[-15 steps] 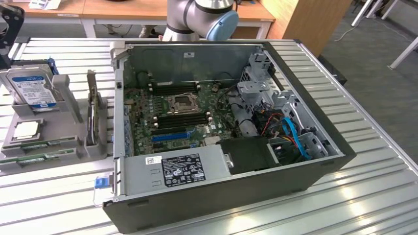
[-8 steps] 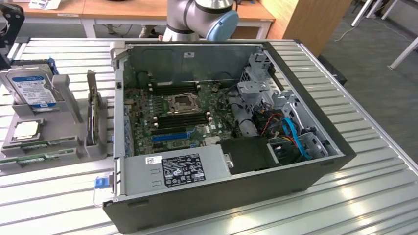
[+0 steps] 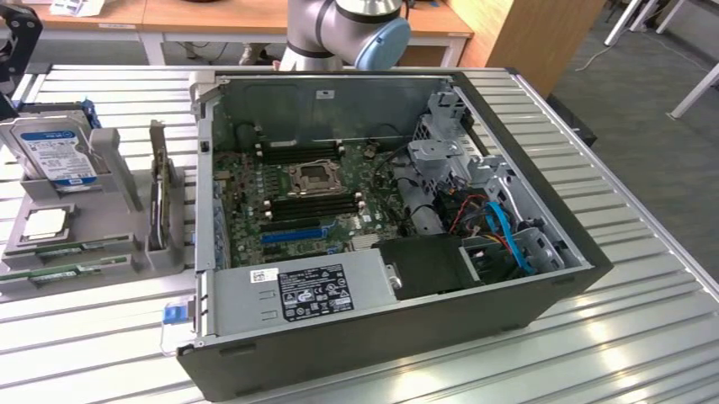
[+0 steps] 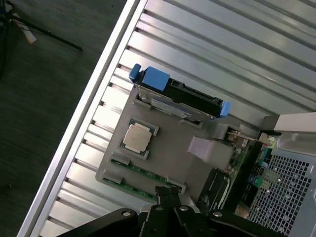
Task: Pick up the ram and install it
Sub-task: 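Pick up the ram and move it above insertion slot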
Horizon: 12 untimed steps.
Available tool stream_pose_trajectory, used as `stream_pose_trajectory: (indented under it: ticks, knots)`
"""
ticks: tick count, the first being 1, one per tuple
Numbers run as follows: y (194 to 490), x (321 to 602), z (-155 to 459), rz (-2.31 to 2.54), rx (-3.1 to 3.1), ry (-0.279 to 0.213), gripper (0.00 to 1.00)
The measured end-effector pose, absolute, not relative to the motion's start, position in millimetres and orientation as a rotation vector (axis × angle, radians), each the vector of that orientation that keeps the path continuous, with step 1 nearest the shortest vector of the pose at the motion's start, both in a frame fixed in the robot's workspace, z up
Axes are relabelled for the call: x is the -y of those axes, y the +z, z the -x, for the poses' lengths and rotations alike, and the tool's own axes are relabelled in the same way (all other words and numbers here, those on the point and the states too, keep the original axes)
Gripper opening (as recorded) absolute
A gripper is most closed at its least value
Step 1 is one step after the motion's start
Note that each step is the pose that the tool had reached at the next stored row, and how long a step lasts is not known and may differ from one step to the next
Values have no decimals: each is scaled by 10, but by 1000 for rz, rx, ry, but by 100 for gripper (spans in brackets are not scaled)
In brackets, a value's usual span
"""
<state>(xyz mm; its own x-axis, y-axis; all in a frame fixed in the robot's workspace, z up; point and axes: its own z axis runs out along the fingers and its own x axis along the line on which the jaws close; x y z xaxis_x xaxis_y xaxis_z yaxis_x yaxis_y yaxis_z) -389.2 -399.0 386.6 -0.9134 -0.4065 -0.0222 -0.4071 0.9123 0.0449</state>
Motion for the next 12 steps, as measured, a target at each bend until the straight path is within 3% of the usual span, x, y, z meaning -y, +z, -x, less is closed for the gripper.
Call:
stream_pose_trajectory:
  ticks: [12]
  knots:
    - [3863,3990,3892,964,-2981,78,10]
